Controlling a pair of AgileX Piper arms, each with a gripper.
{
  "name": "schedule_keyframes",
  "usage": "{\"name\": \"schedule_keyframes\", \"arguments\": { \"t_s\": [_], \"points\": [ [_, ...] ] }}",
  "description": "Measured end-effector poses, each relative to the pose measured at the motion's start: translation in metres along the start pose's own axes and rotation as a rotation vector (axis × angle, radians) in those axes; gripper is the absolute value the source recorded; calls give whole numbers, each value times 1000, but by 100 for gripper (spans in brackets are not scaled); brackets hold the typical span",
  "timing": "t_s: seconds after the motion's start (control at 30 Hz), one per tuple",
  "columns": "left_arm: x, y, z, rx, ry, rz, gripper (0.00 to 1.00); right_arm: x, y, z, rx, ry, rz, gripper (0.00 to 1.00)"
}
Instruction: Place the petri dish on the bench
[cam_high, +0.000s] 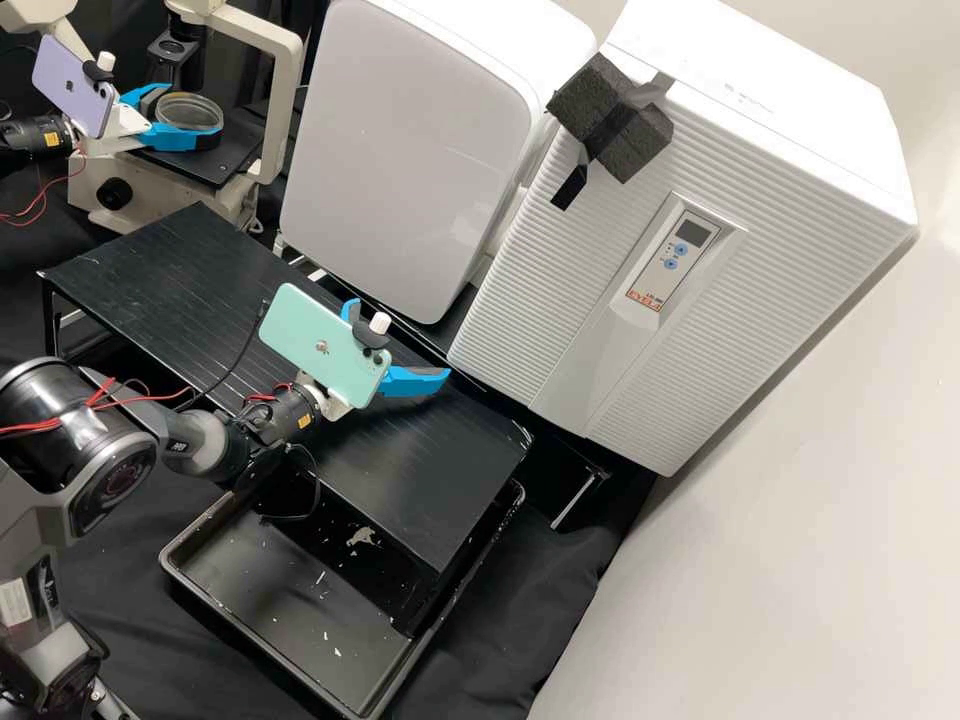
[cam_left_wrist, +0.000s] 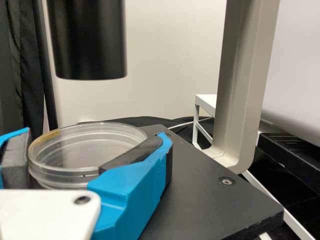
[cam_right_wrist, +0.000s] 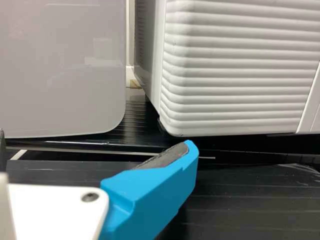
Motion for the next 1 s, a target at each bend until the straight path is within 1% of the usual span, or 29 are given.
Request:
{"name": "schedule_keyframes", "arguments": {
  "t_s": [0.17, 0.27, 0.33, 0.4, 0.47, 0.6, 0.77, 0.9, 0.93, 1.0],
  "points": [
    [-1, -2, 0, -14, -5, 3, 0, 0, 0, 0, 0, 0, 0, 100],
    [-9, -1, 2, -14, -11, 1, 0, 0, 0, 0, 0, 0, 0, 100],
    [-18, 2, 4, -13, -12, -2, 0, 0, 0, 0, 0, 0, 0, 100],
    [-26, 5, 6, -3, -18, -9, 0, 0, 0, 0, 0, 0, 0, 100],
    [-37, 6, 8, 9, -23, -27, 0, 0, 0, 0, 0, 0, 0, 100],
    [-56, 13, 13, 40, -39, -44, 0, 0, 0, 0, 0, 0, 0, 100],
    [-72, 24, 19, 62, -59, -26, 0, 0, 0, 0, 0, 0, 0, 100],
    [-77, 29, 27, 62, -78, -14, 0, 0, 0, 0, 0, 0, 0, 100],
    [-77, 28, 30, 53, -88, -15, 0, 0, 0, 0, 0, 0, 0, 100],
    [-78, 25, 39, 55, -116, -26, 0, 0, 0, 0, 0, 0, 0, 100]
  ]
}}
